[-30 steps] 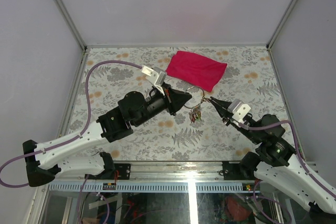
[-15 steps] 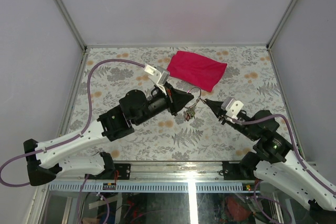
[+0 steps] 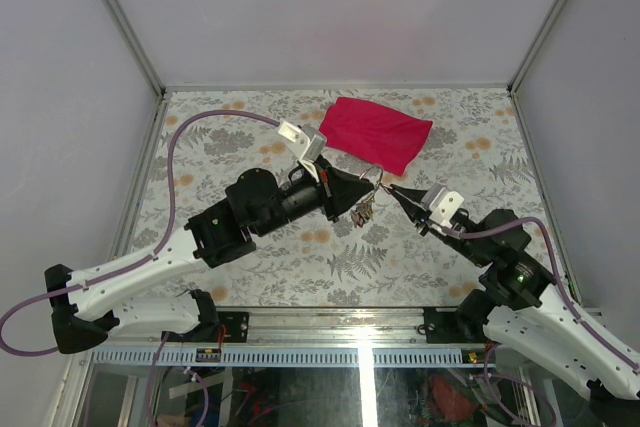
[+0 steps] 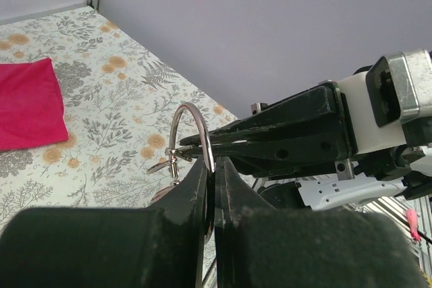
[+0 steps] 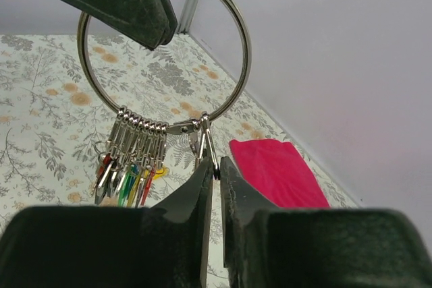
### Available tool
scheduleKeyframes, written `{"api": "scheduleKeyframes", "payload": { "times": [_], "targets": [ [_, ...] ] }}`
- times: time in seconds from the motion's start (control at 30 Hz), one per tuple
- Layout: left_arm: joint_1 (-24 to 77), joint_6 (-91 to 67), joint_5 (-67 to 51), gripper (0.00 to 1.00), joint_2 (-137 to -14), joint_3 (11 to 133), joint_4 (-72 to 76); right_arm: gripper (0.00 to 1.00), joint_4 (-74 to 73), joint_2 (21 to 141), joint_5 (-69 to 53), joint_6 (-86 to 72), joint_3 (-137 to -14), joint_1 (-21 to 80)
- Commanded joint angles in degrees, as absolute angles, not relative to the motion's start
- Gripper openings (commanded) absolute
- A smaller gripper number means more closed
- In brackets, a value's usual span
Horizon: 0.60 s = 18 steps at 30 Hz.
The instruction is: Put the keys on the keyring
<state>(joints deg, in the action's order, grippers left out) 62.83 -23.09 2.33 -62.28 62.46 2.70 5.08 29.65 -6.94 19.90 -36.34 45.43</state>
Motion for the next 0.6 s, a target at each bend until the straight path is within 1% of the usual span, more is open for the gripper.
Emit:
{"api": "scheduleKeyframes", "payload": {
  "times": [0.0, 0.1, 0.23, 0.37, 0.57],
  "targets": [
    [62.78, -23.15, -1.14, 0.00, -62.57, 64.33, 6.09, 0.14, 14.45, 30.27, -6.42, 19.86, -36.15, 45.53],
    [62.77, -23.27, -1.23, 0.00, -62.53, 64.18, 6.30, 0.17, 15.31, 30.59, -6.57, 19.56, -35.95, 45.53],
    [62.78, -23.45, -1.37, 0.00, -62.32, 63.84, 6.49, 0.24, 15.78, 31.07, -6.93, 19.45, -35.93, 45.53],
    [62.83, -23.48, -1.45, 0.00, -62.04, 63.65, 6.68, 0.26, 15.70, 31.49, -7.28, 19.57, -35.99, 45.53],
    [62.79, -23.12, -1.96, 0.00, -61.94, 63.76, 6.52, 0.27, 13.81, 32.31, -8.16, 20.45, -36.45, 45.53]
  ]
}}
